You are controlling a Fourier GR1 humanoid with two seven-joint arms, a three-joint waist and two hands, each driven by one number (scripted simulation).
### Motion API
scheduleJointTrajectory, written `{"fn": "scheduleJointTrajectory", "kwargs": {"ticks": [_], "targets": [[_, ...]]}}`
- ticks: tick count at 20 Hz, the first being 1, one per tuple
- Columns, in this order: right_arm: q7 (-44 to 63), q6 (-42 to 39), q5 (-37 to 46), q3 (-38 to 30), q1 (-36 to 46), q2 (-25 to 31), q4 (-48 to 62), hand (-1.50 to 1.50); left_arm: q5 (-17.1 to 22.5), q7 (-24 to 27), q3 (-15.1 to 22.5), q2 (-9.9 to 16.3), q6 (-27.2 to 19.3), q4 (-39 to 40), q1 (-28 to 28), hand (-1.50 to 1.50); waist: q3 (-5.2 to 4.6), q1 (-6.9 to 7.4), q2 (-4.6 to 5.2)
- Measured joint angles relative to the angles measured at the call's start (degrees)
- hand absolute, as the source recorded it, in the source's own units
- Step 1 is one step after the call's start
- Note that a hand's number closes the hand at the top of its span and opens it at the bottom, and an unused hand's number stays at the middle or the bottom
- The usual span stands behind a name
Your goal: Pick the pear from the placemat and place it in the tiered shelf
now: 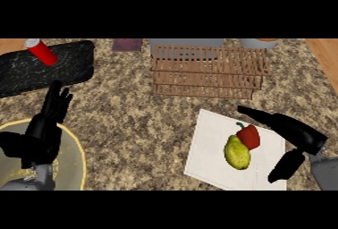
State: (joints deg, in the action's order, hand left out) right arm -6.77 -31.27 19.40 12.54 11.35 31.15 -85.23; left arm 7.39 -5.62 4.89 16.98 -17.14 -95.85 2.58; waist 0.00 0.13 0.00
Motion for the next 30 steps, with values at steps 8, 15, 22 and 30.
{"fn": "scheduleJointTrajectory", "kwargs": {"ticks": [8,15,22,30], "targets": [[-7.56,1.82,8.35,-0.46,-0.15,-4.04,8.07,-1.50,-1.70,-2.33,-2.69,-1.43,2.54,0.00,1.75,0.00,0.00,0.02,0.01],[-11.07,2.94,12.65,-2.18,0.88,-8.26,12.59,-1.50,-3.31,-2.86,-4.56,-3.27,4.51,-0.48,1.61,0.00,0.00,0.00,0.00],[-12.95,5.44,16.87,-2.26,1.69,-13.07,15.92,-1.50,-4.23,-2.48,-6.29,-4.80,6.68,0.92,2.17,0.00,0.00,-0.01,0.01],[-14.24,6.45,21.64,-0.72,2.34,-15.80,18.84,1.50,-5.92,-3.00,-7.11,-6.14,7.09,0.50,2.72,0.00,-0.40,0.08,-0.40]]}}
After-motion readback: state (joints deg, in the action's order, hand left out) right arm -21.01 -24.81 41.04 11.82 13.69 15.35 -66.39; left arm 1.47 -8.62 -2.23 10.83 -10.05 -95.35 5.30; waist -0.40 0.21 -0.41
